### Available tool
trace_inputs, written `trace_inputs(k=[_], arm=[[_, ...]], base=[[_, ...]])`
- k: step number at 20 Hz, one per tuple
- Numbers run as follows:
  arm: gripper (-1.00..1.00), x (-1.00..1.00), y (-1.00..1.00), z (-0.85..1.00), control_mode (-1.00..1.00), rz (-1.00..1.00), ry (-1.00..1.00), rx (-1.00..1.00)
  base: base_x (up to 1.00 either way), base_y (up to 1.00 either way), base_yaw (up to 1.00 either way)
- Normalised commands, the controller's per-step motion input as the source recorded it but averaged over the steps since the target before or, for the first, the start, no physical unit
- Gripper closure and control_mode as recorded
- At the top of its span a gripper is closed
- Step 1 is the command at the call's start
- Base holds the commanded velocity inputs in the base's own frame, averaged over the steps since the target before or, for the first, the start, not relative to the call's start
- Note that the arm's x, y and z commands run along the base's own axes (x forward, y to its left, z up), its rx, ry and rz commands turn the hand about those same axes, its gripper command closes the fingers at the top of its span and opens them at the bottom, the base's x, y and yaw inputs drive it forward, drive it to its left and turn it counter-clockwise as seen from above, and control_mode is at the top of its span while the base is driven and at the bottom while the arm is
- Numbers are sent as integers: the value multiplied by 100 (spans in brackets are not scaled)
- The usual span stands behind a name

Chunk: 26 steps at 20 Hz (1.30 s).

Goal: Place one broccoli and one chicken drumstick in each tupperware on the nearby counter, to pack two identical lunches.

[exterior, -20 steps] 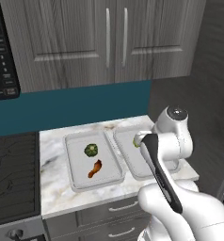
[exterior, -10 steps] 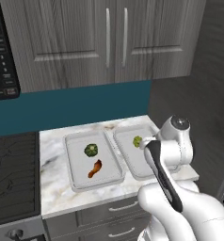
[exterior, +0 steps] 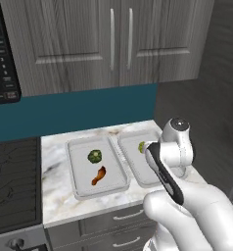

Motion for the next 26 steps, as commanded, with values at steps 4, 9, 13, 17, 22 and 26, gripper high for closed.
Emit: trace_inputs(k=[4, 9, 13, 17, 22, 26], arm=[[100, 4, 0, -42, -100, 0, 2, 0], [100, 12, 0, -50, -100, 0, 0, 0], [100, 4, 0, -49, -100, 0, 0, 0], [100, 0, 0, -56, -100, 0, 0, 0], [100, 0, 0, -58, -100, 0, 0, 0], [100, 2, 0, -61, -100, 0, 0, 0]], base=[[0, 0, 0], [0, 0, 0], [0, 0, 0], [0, 0, 0], [0, 0, 0], [0, 0, 0]])
